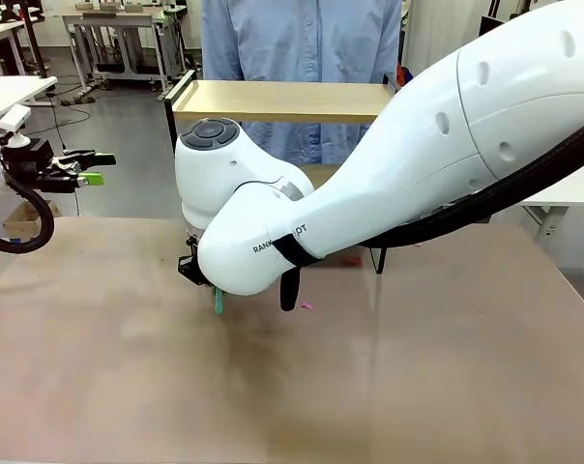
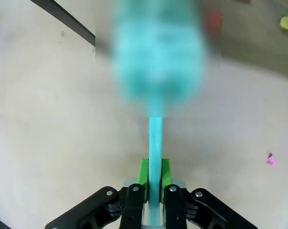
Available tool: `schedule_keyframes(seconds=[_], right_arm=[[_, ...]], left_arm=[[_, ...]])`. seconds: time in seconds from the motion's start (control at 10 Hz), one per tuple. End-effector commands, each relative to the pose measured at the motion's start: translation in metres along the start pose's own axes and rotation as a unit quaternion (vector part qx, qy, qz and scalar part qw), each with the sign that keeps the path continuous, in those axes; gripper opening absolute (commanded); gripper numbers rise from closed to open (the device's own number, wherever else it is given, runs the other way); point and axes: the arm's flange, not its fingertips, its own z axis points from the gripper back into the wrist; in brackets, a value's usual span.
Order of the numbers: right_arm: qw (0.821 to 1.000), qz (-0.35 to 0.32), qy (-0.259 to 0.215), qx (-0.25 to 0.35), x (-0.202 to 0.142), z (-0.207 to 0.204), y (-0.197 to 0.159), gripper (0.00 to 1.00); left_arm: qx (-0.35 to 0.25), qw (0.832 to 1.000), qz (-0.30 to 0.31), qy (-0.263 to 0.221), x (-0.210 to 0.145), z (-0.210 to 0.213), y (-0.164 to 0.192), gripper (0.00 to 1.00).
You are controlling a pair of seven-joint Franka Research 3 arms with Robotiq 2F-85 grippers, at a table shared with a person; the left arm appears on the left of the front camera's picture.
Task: Clean the shelf.
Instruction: Clean the specific section of the Shelf indicated by the human with the Duster.
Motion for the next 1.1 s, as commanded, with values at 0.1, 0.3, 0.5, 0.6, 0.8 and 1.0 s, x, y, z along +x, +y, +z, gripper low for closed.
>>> schedule_keyframes(seconds=[0.1,0.3,0.5,0.6,0.8,1.0], right_arm=[[1.000,0.000,0.000,0.000,0.000,0.000,0.000,0.13],[0.999,-0.017,0.035,0.009,-0.005,0.015,-0.055,0.13],[0.998,-0.043,0.047,0.009,-0.019,0.023,-0.116,0.13],[0.996,-0.068,0.054,0.012,-0.024,0.026,-0.149,0.13],[0.993,-0.109,0.054,-0.004,-0.040,0.039,-0.217,0.13],[0.990,-0.129,0.048,-0.032,-0.054,0.052,-0.263,0.13]], left_arm=[[0.001,1.000,-0.003,0.002,0.004,0.000,-0.001,1.00],[0.001,1.000,-0.003,0.002,0.004,0.000,-0.001,1.00],[0.001,1.000,-0.003,0.002,0.004,0.000,-0.001,1.00],[0.001,1.000,-0.003,0.002,0.004,0.000,-0.001,1.00],[0.001,1.000,-0.003,0.002,0.004,0.000,-0.001,1.00],[0.001,1.000,-0.003,0.002,0.004,0.000,-0.001,1.00]])
